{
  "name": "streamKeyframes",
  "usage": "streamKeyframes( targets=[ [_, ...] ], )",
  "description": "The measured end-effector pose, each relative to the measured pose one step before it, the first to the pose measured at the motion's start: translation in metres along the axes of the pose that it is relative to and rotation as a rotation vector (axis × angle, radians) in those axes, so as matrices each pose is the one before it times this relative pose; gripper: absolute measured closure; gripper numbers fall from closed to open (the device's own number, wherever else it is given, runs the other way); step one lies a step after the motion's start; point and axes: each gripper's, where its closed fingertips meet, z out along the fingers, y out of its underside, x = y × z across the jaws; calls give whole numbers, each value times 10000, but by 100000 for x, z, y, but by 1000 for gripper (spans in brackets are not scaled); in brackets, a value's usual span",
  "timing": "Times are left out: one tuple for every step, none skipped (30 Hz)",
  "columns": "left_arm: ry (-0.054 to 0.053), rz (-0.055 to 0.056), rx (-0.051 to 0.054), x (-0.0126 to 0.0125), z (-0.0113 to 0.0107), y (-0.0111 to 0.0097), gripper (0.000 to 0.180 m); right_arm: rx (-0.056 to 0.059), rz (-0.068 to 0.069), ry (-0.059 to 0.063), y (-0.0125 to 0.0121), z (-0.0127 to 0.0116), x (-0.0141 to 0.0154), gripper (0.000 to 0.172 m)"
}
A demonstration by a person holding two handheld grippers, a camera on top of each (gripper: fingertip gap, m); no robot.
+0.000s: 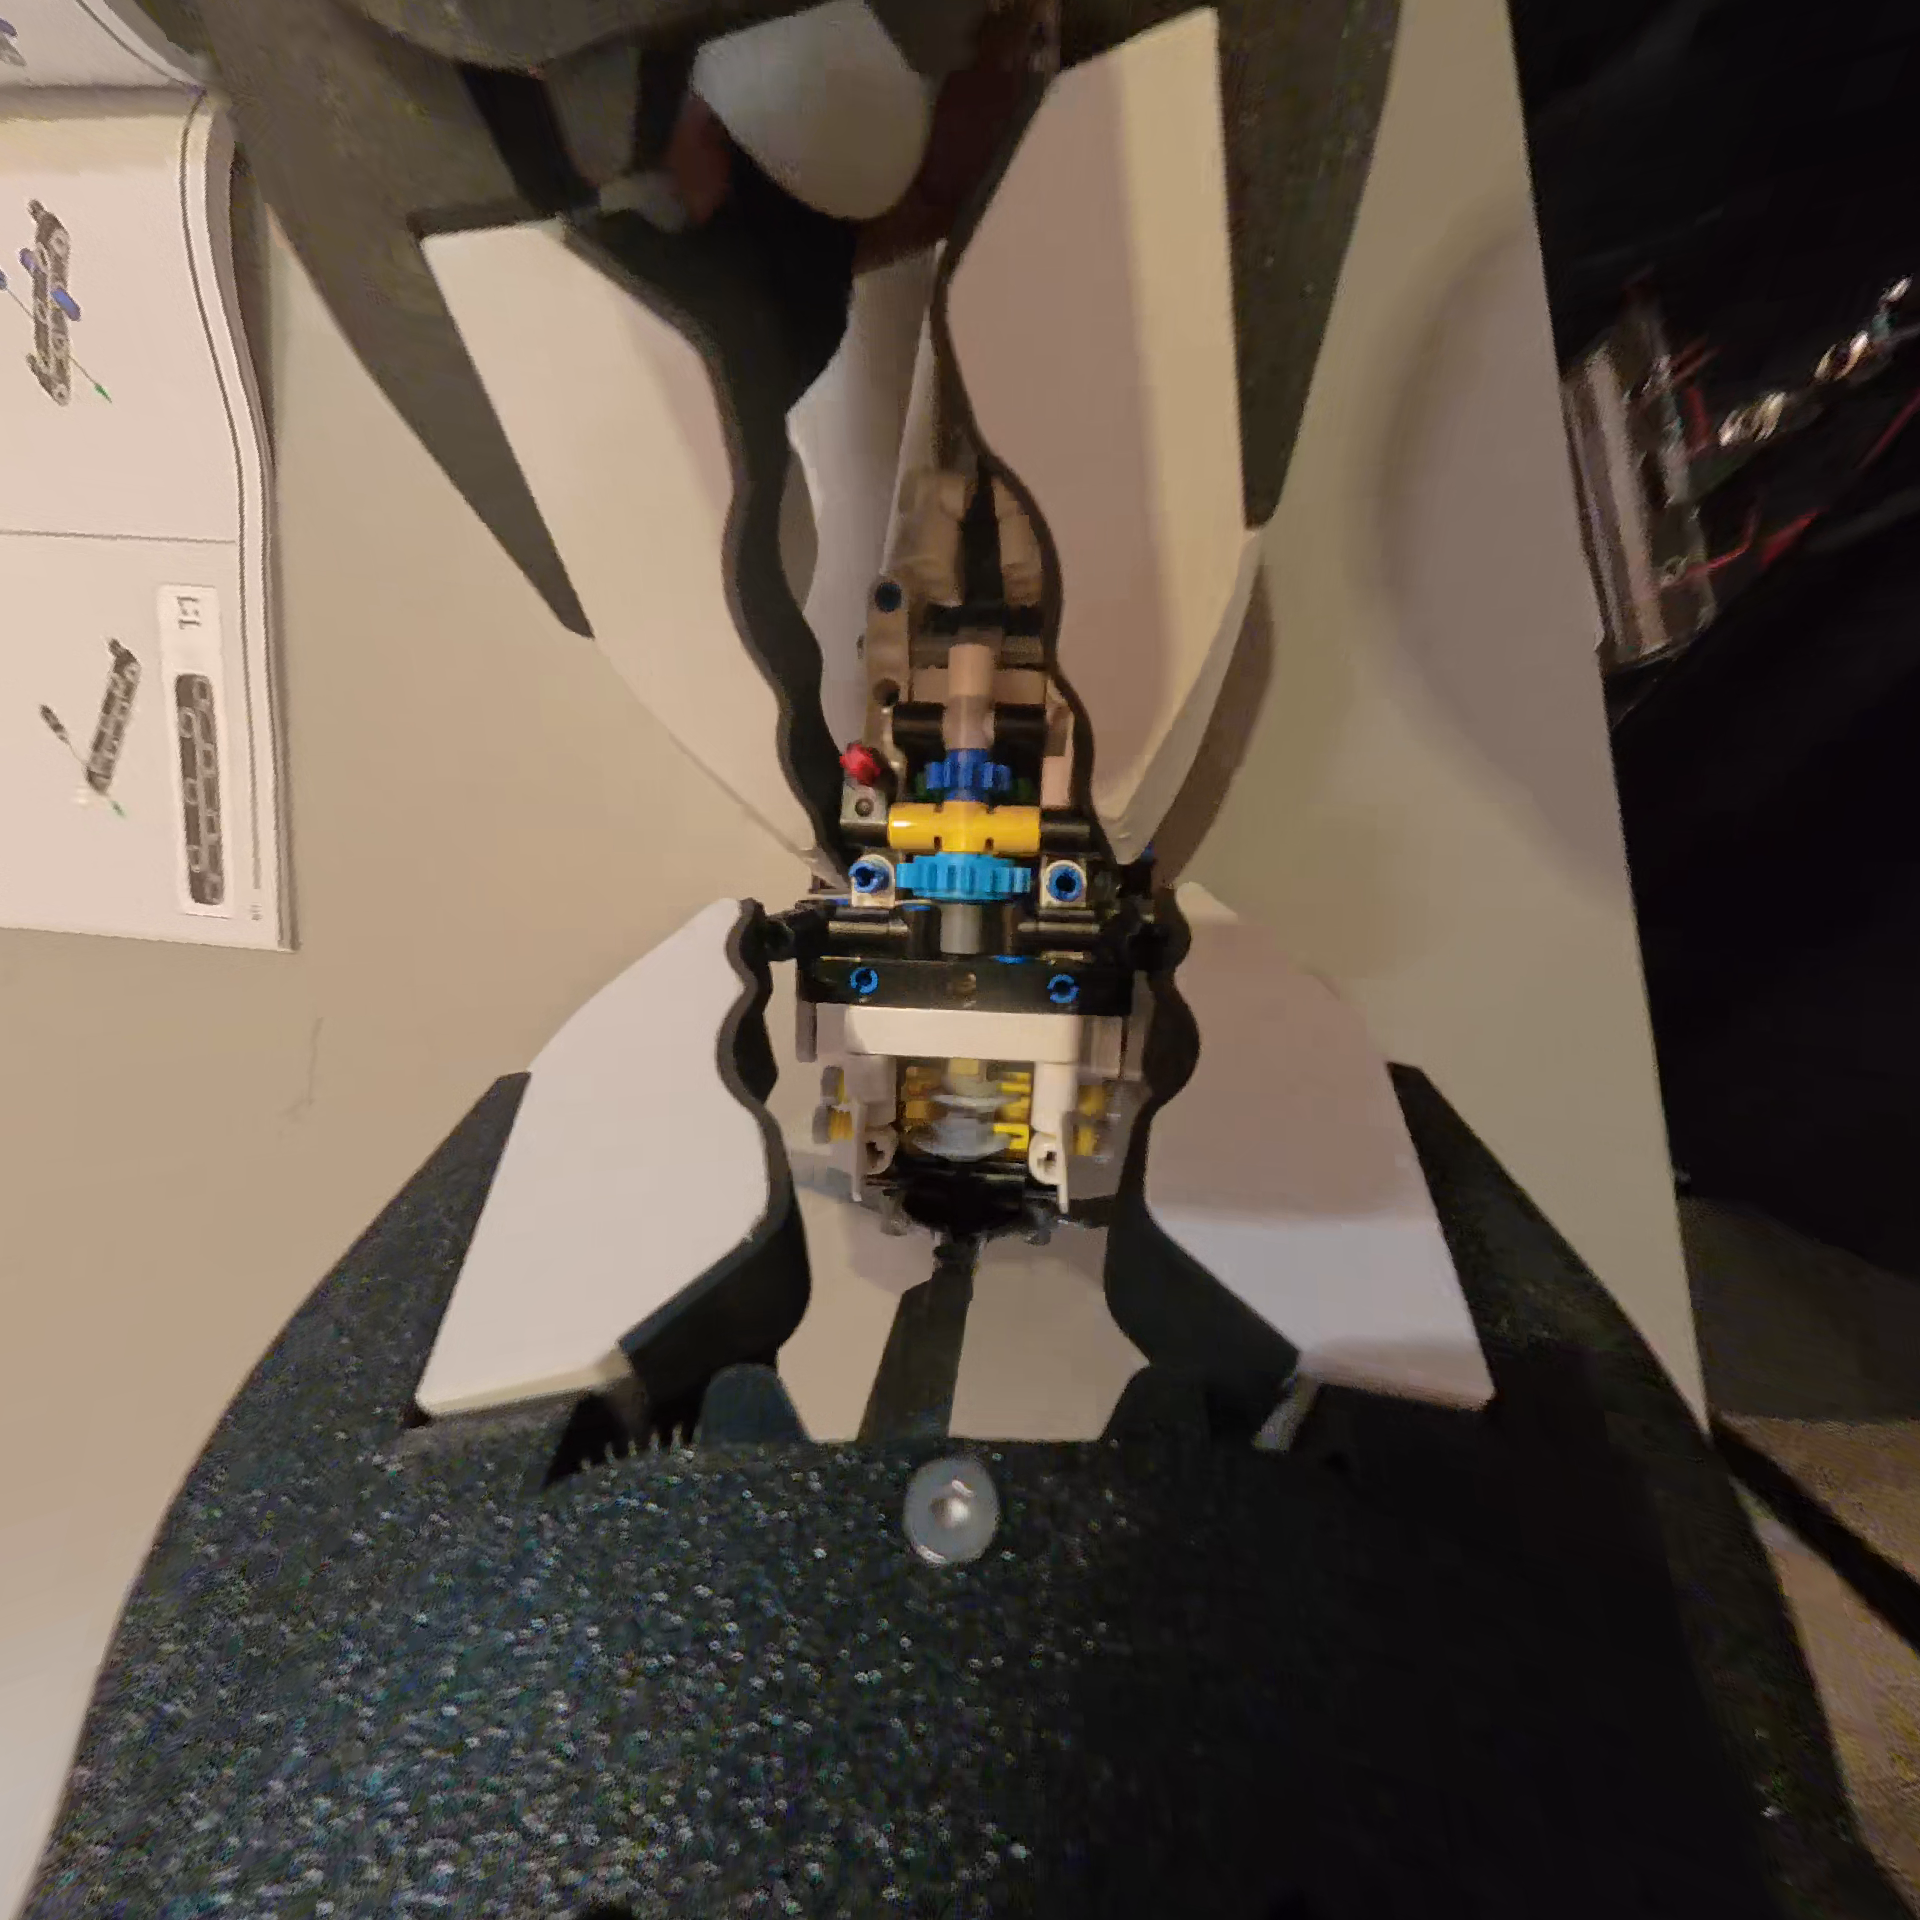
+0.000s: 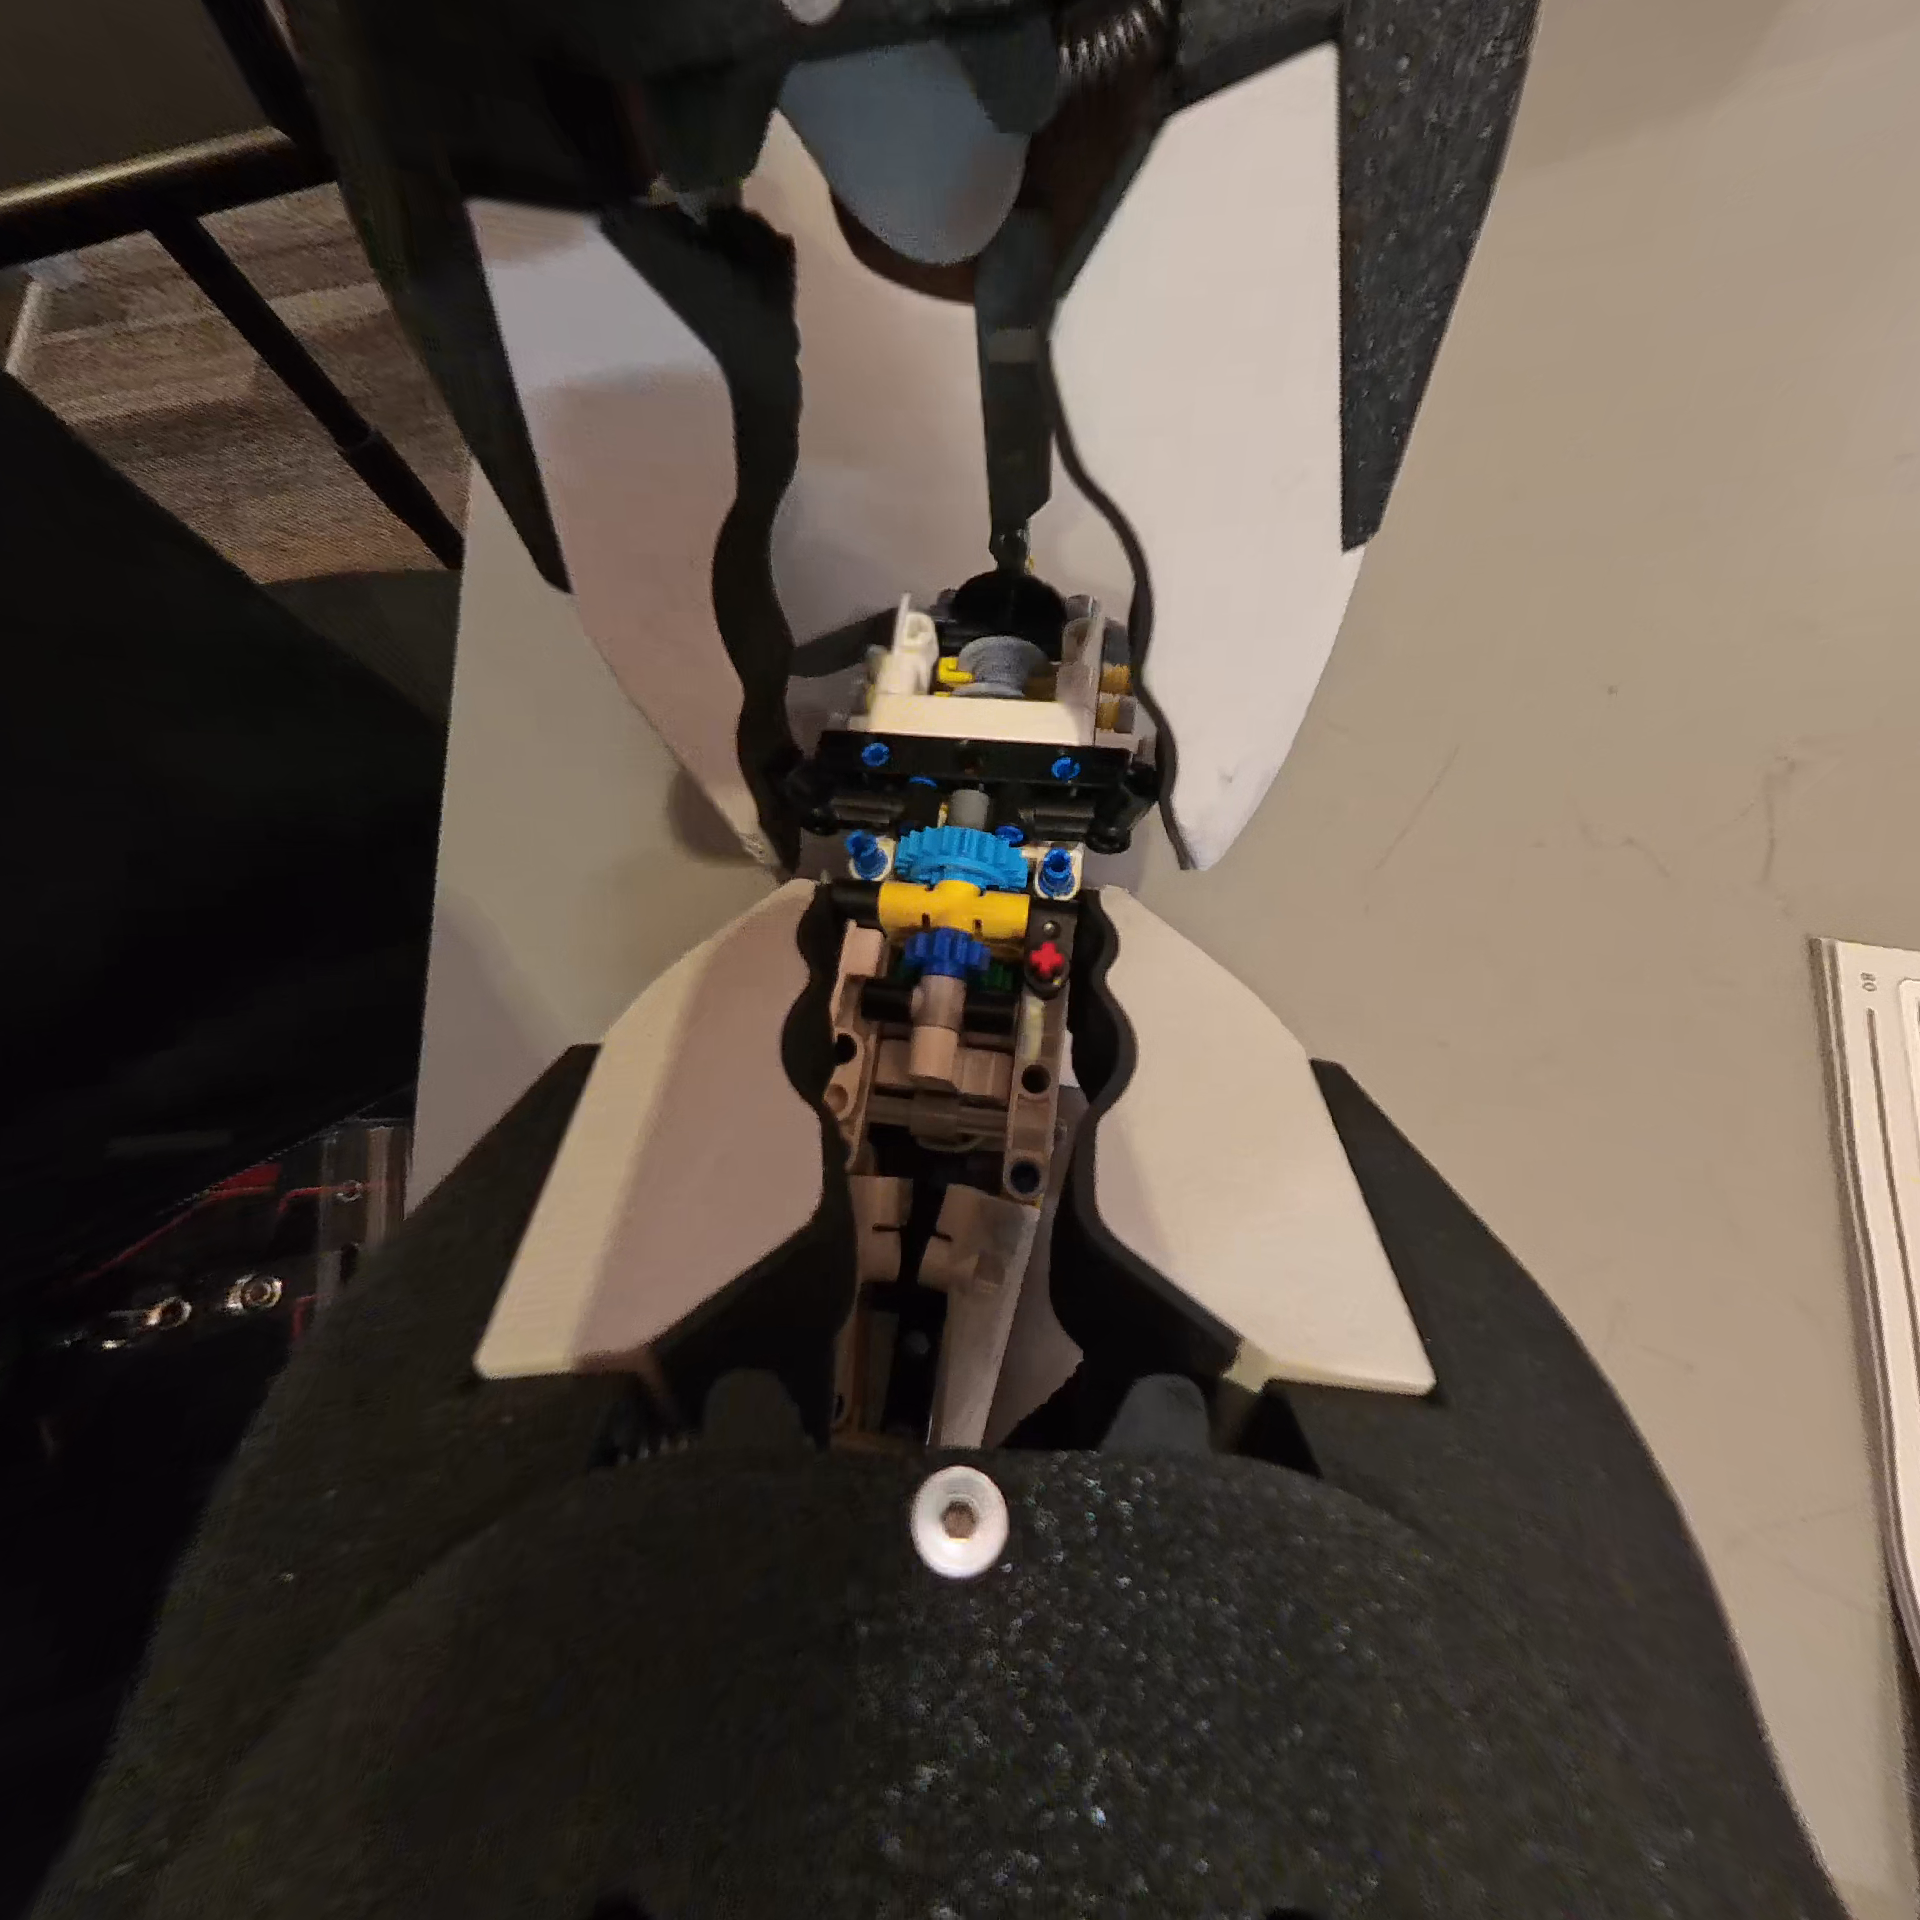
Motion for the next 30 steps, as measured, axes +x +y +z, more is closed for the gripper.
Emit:
streamKeyframes(
  targets=[
    [-158,207,-162,-14,-30,75,108,-11,-58,68,-16,28,8,127],
    [-76,100,-45,-6,-34,56,108,15,-39,32,-43,16,-10,127],
    [55,-92,65,11,-69,14,108,41,6,8,-56,17,-2,127],
    [63,-124,130,-18,-31,-18,108,38,40,-28,-44,-3,5,127],
    [87,-139,137,13,-2,-16,108,24,46,-29,-20,10,15,127],
    [2,-54,128,-42,-4,-29,108,1,15,-6,-7,6,2,127],
    [33,-60,66,44,20,19,108,-18,-11,11,12,22,-13,127],
    [-51,19,38,-29,16,3,108,-13,-14,30,6,8,13,127],
    [-71,36,-12,3,-8,8,108,-1,-25,27,0,6,4,127],
    [-70,53,-12,9,-33,-16,108,14,-28,24,-22,-12,-6,127],
    [-124,87,-47,-25,-44,5,108,22,-33,34,-32,-7,10,127],
    [-141,127,-106,-20,-71,25,108,24,-54,33,-50,18,-19,127],
    [-146,165,-171,-14,-98,40,108,41,-54,70,-79,5,28,127],
    [-306,269,-152,-157,-100,23,108,40,-64,83,-58,-7,61,127],
    [-174,129,-122,-31,-102,9,108,36,-38,12,-51,-15,-1,127],
    [-53,13,-49,20,-98,-6,109,45,19,-29,-46,-2,-30,127],
    [-35,-36,-2,-74,-94,-10,109,40,64,-27,-34,-17,26,127],
    [47,-108,11,-24,-27,9,109,8,76,-86,-1,16,-37,127],
    [371,-306,-14,285,61,61,109,-39,99,-244,23,92,-303,127],
    [492,-315,12,439,59,-19,108,-33,132,-224,23,84,-311,127],
    [55,-107,84,9,124,-16,108,-59,36,-23,63,19,-24,127],
    [31,-60,100,93,167,-6,107,-105,-14,-13,115,34,-16,127],
    [93,-41,-9,147,125,85,106,-101,0,-45,98,63,-52,127],
    [45,8,-29,66,66,110,106,-75,-12,-30,45,58,-33,127],
    [137,-11,-22,143,24,116,105,-40,-36,-37,-3,46,-71,127],
    [249,-57,-63,228,-3,175,104,-14,-24,-25,3,14,-43,127],
    [169,-9,-146,102,0,334,103,1,10,-6,-6,5,-7,128],
    [110,95,-188,91,32,379,103,11,38,6,-8,-25,36,128],
    [6,135,-51,32,97,175,103,17,52,1,-11,-16,48,128],
    [97,84,68,175,144,-72,102,11,38,-10,-6,-15,37,128]
  ],
)
